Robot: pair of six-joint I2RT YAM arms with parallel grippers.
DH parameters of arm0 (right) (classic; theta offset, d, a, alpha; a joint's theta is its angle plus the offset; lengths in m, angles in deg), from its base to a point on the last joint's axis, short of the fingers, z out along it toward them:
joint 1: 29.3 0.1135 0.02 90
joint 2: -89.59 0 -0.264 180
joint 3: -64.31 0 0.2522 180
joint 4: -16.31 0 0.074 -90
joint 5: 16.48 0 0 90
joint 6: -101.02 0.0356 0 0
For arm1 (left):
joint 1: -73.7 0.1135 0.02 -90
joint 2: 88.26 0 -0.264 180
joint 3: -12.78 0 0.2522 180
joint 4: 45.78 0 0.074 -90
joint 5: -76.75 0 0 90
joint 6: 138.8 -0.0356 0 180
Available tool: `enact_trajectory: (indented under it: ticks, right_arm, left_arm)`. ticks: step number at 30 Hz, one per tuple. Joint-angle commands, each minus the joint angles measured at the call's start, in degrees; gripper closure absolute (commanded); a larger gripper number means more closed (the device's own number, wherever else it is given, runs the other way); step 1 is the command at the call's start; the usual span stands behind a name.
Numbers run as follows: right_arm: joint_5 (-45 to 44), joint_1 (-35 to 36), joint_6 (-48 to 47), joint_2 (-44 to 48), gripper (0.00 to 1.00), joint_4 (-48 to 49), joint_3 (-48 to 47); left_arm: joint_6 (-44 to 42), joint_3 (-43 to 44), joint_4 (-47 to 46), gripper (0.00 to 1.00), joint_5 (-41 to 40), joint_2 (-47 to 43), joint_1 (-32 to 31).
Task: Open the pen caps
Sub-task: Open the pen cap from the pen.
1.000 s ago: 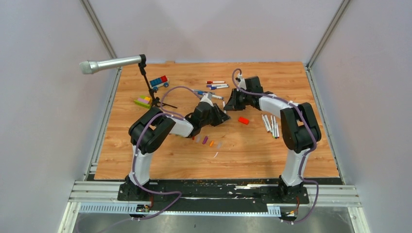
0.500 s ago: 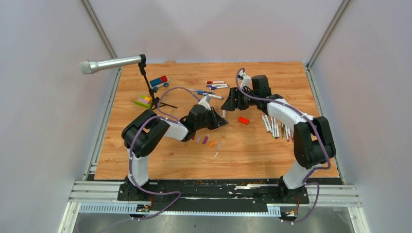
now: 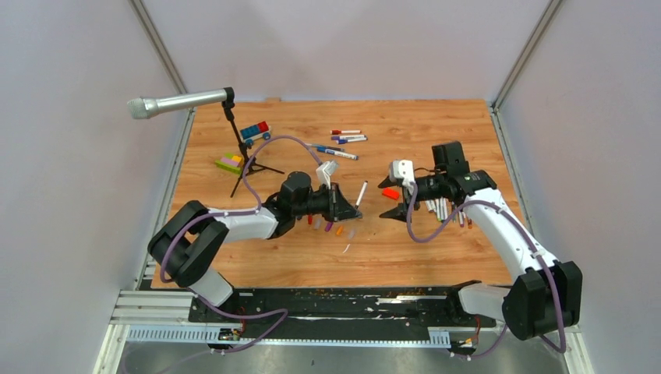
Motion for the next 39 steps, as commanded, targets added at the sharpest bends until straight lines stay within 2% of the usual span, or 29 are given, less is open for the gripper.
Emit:
enact_trajectory:
  ticks: [1,5,11,15,25,31,36,39]
  right_arm:
    - [6.3,0.1,-36.4,-0.8,0.22,-22.2,-2.4]
    - [6.3,1.7,-43.7,-0.6,0.23,-27.6,-3.7]
    - [0.9,6.8,-49.3,-1.9,0.29,-31.3,-5.5]
    - [-1.6,9.7,-59.4,-4.7,0.36,-36.8,-7.6]
    - [-16.9,21.2,-52.3,-8.0,0.51,-29.2,-6.2]
    - [-24.1,26.8,-49.0,-8.9,0.65,-25.1,-3.7]
    - [-26.6,29.9,-47.7,-9.9,0.77,-23.5,-2.7]
    - [-28.8,31.4,-46.6,-10.3,0.90,-22.3,-2.4]
  left_arm:
    - [-8.3,-0.3,13.3,1.00,9.6,-5.2,0.2]
    - [-14.1,0.8,24.5,1.00,12.0,-9.4,0.2]
    - [-17.5,2.3,31.0,1.00,15.0,-10.2,-1.3]
    - [-18.3,3.6,32.7,1.00,15.6,-7.9,-3.9]
    - [-15.4,4.1,27.5,1.00,16.2,-4.0,-7.7]
    - [-13.7,3.6,24.7,1.00,16.4,-3.0,-7.9]
    - [-12.6,2.9,22.7,1.00,16.8,-2.7,-7.9]
    - [-12.3,2.6,22.1,1.00,17.1,-2.9,-8.0]
